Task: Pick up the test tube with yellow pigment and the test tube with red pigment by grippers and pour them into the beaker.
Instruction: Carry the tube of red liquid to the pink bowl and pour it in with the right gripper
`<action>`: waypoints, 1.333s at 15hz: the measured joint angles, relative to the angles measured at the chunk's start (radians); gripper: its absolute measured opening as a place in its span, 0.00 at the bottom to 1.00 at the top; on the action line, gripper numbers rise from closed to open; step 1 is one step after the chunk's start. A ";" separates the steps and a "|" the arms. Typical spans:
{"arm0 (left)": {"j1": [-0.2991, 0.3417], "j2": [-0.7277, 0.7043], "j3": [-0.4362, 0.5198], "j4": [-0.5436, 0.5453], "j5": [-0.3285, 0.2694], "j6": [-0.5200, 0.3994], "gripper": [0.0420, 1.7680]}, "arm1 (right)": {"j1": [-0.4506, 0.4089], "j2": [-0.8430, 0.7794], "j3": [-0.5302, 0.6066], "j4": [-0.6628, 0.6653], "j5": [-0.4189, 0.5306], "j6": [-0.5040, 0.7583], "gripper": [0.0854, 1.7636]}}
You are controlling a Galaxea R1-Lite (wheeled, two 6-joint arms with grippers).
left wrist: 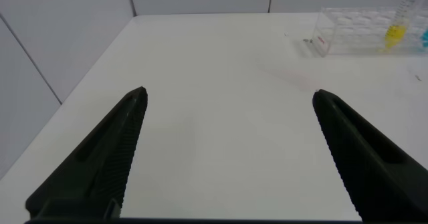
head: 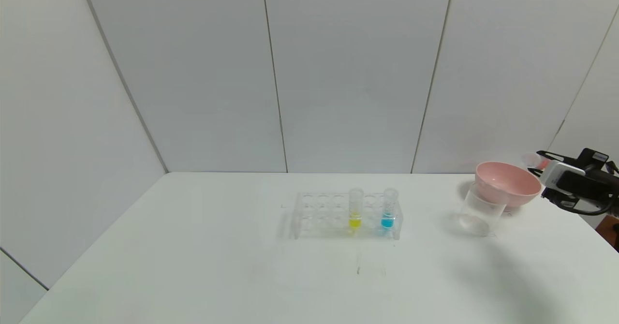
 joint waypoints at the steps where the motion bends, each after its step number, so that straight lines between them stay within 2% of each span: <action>1: 0.000 0.000 0.000 0.000 0.000 0.000 1.00 | 0.006 0.002 0.003 0.000 0.000 -0.024 0.25; 5: 0.000 0.000 0.000 0.000 0.000 0.000 1.00 | 0.031 0.007 0.029 0.000 -0.003 -0.131 0.25; 13: 0.000 0.000 0.000 0.000 0.000 0.000 1.00 | 0.065 0.015 0.021 0.004 -0.165 -0.264 0.25; 20: 0.000 0.000 0.000 0.000 0.000 0.000 1.00 | 0.071 0.023 0.007 0.001 -0.194 -0.364 0.25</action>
